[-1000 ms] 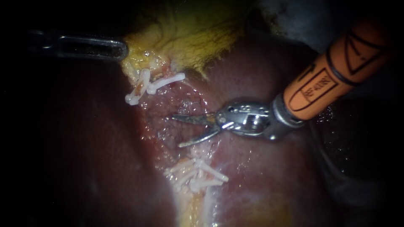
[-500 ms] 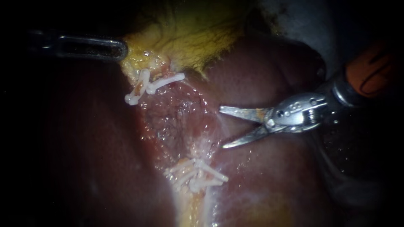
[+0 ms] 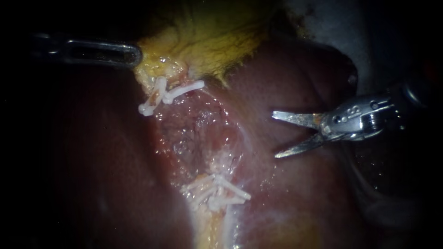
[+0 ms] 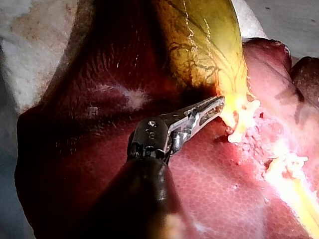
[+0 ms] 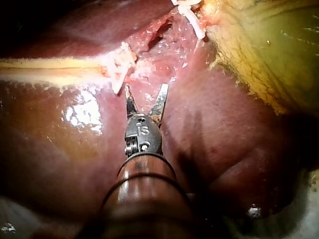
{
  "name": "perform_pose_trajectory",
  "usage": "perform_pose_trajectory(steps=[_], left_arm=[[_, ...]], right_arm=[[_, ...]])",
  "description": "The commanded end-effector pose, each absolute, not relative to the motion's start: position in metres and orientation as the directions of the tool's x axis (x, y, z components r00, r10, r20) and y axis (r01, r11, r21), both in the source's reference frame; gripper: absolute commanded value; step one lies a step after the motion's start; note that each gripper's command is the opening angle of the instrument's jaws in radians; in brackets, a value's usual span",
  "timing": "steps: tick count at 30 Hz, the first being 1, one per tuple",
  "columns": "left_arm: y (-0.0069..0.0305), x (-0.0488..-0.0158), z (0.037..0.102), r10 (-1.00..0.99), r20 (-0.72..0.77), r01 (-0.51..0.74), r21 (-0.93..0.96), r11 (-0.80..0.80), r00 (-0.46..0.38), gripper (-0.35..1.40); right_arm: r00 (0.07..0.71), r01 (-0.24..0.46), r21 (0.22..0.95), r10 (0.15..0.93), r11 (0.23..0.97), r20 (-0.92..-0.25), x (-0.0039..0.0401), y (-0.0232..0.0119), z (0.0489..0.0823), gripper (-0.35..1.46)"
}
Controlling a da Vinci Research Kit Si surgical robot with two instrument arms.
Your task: Go back from the cut right tube
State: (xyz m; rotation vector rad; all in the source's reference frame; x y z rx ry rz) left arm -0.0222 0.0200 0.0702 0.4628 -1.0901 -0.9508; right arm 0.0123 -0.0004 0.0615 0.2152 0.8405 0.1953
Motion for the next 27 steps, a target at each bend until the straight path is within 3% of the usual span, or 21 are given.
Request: perform_pose_trajectory(steps=[1,7,27], left_arm=[[0.0198,-0.0226,0.0704,-0.831,0.538,0.418,0.728,0.543,0.141,-0.35],[0.0191,-0.0245,0.0715,-0.827,0.543,0.405,0.731,0.55,0.143,-0.35],[0.0187,-0.0278,0.073,-0.822,0.546,0.381,0.734,0.562,0.161,-0.35]], right_arm=[[0.661,-0.081,0.266,0.252,0.96,-0.707,0.0122,-0.0004,0.0615,1.42],[0.7,-0.061,0.273,0.236,0.96,-0.674,0.0118,-0.0005,0.0615,1.43],[0.699,-0.061,0.273,0.236,0.96,-0.675,0.0117,-0.0006,0.0614,1.43]])
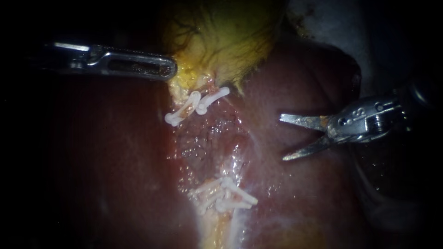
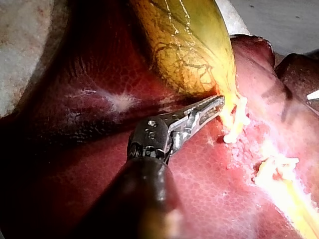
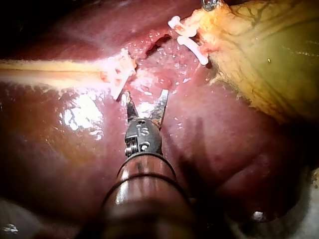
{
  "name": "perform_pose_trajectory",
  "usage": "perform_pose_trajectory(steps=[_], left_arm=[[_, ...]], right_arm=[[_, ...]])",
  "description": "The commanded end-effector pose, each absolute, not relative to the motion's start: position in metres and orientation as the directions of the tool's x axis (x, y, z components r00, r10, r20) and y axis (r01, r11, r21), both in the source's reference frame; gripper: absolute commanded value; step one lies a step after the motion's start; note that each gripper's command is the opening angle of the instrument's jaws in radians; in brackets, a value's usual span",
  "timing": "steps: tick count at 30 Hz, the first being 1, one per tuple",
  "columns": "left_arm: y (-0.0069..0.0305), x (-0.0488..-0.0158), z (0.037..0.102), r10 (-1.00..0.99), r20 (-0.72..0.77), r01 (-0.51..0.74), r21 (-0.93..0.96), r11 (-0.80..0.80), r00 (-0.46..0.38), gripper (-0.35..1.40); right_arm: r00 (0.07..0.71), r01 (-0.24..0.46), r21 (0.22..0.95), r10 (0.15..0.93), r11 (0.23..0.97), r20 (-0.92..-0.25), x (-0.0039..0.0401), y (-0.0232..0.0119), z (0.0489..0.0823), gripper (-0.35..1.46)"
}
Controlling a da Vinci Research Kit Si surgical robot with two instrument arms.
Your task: Go back from the cut right tube
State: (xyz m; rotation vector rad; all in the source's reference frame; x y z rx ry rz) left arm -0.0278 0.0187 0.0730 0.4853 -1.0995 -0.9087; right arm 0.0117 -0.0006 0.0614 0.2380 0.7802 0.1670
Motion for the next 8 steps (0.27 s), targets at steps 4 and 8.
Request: perform_pose_trajectory(steps=[4,8], left_arm=[[0.0188,-0.0278,0.073,-0.822,0.546,0.381,0.734,0.562,0.161,-0.35],[0.0188,-0.0278,0.073,-0.822,0.546,0.38,0.734,0.563,0.162,-0.35]], right_arm=[[0.7,-0.056,0.269,0.23,0.962,-0.676,0.0116,-0.0006,0.0614,1.43],[0.7,-0.057,0.269,0.23,0.962,-0.676,0.0116,-0.0007,0.0613,1.43]])
